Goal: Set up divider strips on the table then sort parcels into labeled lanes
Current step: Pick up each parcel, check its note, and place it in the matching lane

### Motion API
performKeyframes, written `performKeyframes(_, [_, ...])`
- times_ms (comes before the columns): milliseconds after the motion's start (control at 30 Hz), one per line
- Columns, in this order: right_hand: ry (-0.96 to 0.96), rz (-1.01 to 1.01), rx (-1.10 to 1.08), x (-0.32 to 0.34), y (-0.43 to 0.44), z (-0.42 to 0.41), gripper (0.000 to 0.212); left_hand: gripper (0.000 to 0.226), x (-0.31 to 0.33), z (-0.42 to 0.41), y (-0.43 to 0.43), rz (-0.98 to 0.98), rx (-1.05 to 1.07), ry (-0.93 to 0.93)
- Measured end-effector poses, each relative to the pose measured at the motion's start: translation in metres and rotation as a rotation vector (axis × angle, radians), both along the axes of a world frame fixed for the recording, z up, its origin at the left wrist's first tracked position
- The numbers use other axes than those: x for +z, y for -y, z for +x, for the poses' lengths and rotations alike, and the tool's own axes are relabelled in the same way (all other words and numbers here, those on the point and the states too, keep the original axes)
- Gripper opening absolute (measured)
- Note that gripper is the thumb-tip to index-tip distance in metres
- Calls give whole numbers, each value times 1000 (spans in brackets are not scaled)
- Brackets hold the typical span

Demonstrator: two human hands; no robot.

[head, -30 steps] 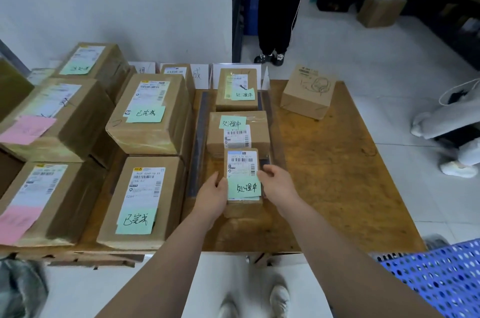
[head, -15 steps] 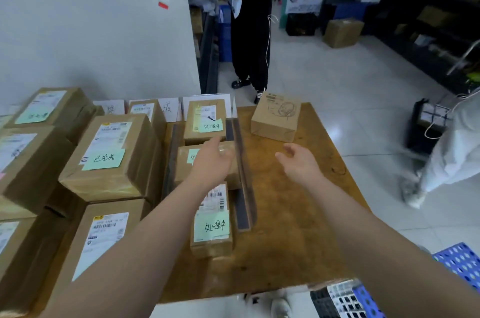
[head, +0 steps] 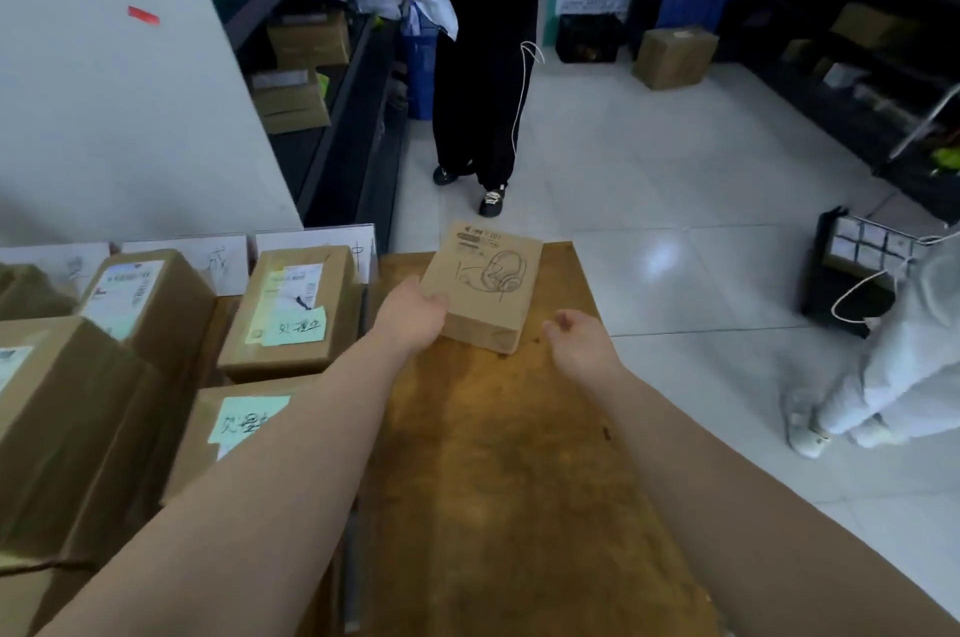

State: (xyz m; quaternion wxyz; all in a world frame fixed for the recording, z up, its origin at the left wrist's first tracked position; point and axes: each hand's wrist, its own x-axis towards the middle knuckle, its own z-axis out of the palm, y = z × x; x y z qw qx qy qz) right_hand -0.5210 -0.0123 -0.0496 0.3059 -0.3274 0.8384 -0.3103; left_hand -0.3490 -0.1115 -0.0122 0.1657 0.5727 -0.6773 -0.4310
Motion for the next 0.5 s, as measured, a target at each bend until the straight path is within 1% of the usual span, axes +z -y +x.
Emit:
performKeyframes(133, [63,21,26,-21,30,-22,50,48,-25,-26,28,72,27,76])
performKeyframes(267, [150,-51,32,-43,49,-31,43,45,-44,-43,54,75,15,191])
performKeyframes(367, [223,-44,77,-57,57,-34,42,45,-56,-50,65,102,18,214])
performKeyframes(433, [324,-39,91,-65,60,-35,44,51,-63,-52,66,132,16,192])
performKeyframes(500, [423,-65,49,-68,57,-35,45,63,-67,-54,60,150,26,173])
